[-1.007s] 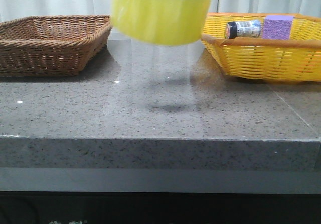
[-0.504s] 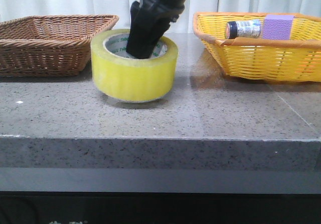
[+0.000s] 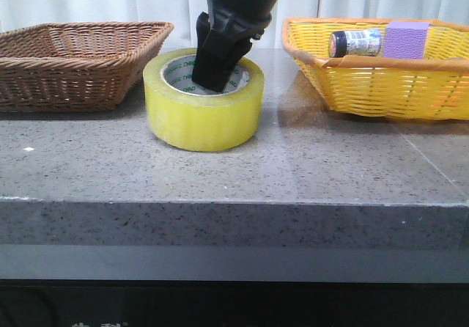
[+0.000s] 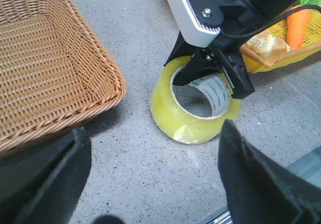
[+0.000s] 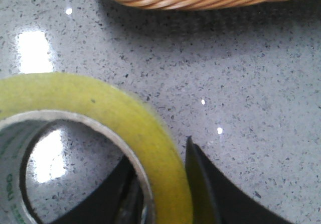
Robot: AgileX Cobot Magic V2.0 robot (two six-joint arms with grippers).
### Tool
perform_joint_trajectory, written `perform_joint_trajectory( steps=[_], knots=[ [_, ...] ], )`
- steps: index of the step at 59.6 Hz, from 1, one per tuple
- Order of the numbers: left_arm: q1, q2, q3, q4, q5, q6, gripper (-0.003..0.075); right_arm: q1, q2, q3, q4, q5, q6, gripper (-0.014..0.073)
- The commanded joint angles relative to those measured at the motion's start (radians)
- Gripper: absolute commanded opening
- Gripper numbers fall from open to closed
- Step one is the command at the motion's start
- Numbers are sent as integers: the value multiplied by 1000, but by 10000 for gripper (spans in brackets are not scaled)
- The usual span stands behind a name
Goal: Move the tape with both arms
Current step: 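Set the tape roll on the table and open the right gripper, withdraw, then lower the left gripper onto the tape roll rim and grasp it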
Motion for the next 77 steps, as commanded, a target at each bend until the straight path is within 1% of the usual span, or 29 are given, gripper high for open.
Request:
perform_joint_trajectory(
  steps=[1,6,9,19,27,31,37,44,47,50,54,67,77],
  knots=[
    [-10,-1,-34,-7,-78,-1,525,-2,-53,-30,16,-53,-6,288],
    [-10,-1,-34,-7,-78,-1,525,-2,-53,-30,16,-55,-5,354],
    [-10,-1,-34,-7,-78,-1,525,-2,-53,-30,16,-59,-4,374],
    [-10,-1,-34,-7,-76,-1,525,-2,-54,-31,19,-59,-3,372],
    [-10,-1,-34,-7,-76,-1,525,-2,-90,-31,68,-52,34,372],
    [-10,-1,-34,-7,-76,-1,525,-3,-124,-31,93,-46,76,372],
    [-10,-1,-34,-7,-76,-1,525,-14,-197,-31,121,-41,179,372],
    [-10,-1,-34,-7,-76,-1,525,-41,-295,-26,128,-11,357,372],
    [-10,-1,-34,-7,-76,-1,525,-59,-337,-18,135,17,460,372],
    [-10,-1,-34,-7,-76,-1,525,-75,-393,12,138,25,543,372],
    [-10,-1,-34,-7,-76,-1,525,-82,-472,76,138,22,580,372],
    [-10,-1,-34,-7,-76,-1,525,-82,-735,317,179,-6,582,372],
    [-10,-1,-34,-7,-76,-1,525,-82,-892,467,180,-4,581,372]
  ],
)
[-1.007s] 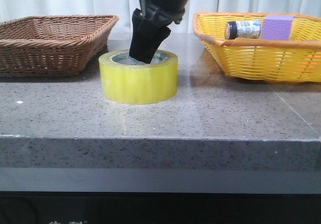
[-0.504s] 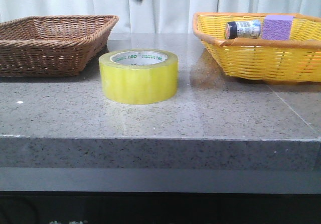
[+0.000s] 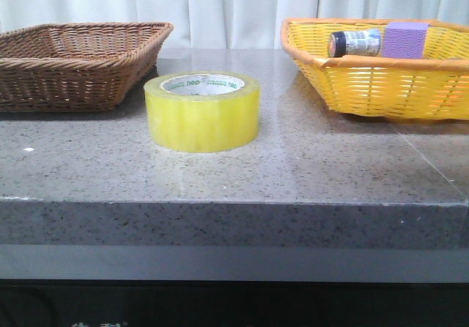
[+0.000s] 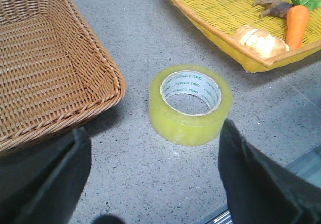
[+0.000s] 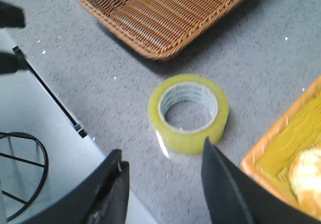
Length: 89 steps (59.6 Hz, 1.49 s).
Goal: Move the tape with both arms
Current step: 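Lower the left gripper onto the tape roll rim and grasp it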
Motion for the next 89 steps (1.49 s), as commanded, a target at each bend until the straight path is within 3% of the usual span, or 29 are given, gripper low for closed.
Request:
perform_joint_trajectory(
  steps=[1,14,25,41,62,75,89],
  knots=[
    [-10,-2,-34,-7,-76,-1,525,-3,-97,49,30,-53,-2,372],
    [-10,-2,-34,-7,-70,-1,525,-3,-214,158,30,-56,-2,372],
    [-10,13,-69,-7,-36,96,525,-3,-215,160,33,-37,-2,372],
    [-10,207,-292,-33,249,387,525,-3,-191,160,35,-36,-2,372],
    [-12,525,-564,-207,468,802,524,-3,-190,160,35,-36,-2,372],
    [-67,694,-696,-203,566,813,524,-3,-190,160,35,-36,-2,372],
    [-114,830,-771,-178,586,813,524,-3,-190,160,35,-36,-2,372]
  ],
)
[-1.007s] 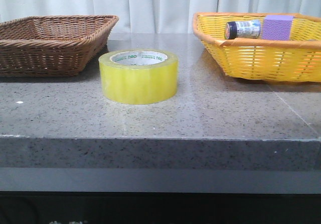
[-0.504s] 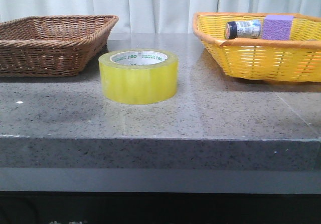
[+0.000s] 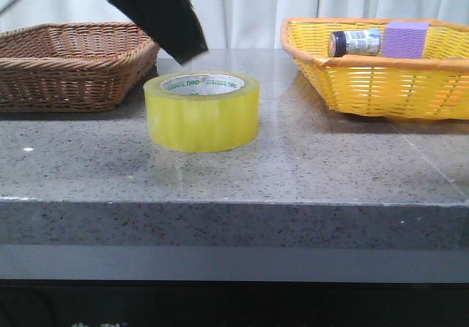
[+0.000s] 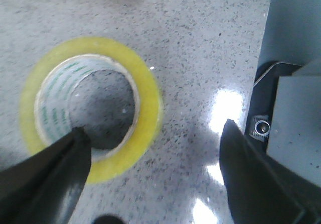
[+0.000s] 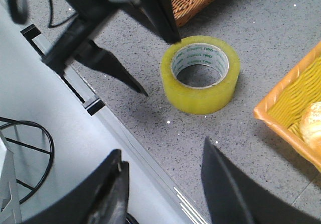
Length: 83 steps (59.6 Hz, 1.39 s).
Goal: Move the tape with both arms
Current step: 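Lower the left gripper onto the tape roll rim and grasp it, then lift the tape roll with the left gripper and move it over the brown basket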
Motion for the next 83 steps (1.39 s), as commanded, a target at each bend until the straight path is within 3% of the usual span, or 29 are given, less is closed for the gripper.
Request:
perform_joint_trajectory(
  steps=[1,21,50,74,83],
  knots=[
    [-18,7,-50,-19,-15,0,524,-3,-5,-21,30,-51,-4,372],
    [-20,127,-89,-13,-21,0,448,-3,-5,-21,30,-51,-4,372],
    [-20,215,-92,23,-47,-3,434,-3,-5,-21,30,-51,-4,372],
    [-20,229,-92,30,-44,-8,72,-3,-5,-21,30,-51,-4,372],
    [-20,224,-95,32,-42,-31,65,-3,-5,-21,30,-51,-4,372]
  ],
)
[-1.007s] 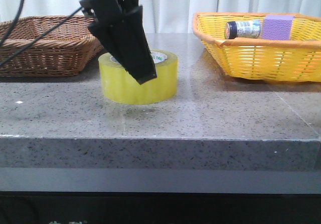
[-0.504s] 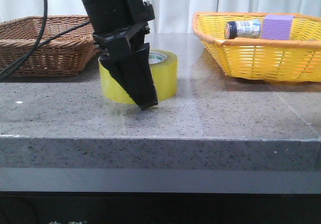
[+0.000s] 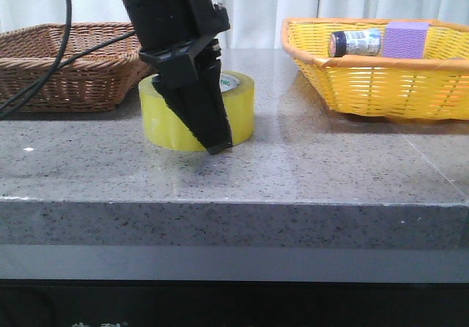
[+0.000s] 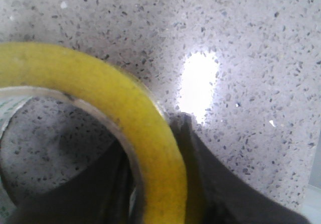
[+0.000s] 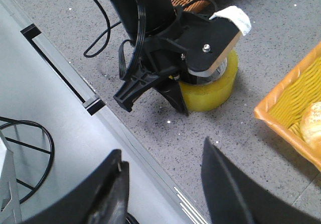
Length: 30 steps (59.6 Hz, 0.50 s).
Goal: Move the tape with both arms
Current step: 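Lift the tape roll with the left gripper and move it over the brown basket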
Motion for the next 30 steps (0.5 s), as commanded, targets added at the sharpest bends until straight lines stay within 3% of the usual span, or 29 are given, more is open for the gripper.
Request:
perform_joint_trajectory(
  steps=[1,30],
  knots=[
    [-5,-41,-31,-1,-20,-27,65,-3,-5,-21,30,-51,-4,372],
    [-5,-133,-241,19,33,-136,65,-3,-5,-21,30,-51,-4,372]
  ],
)
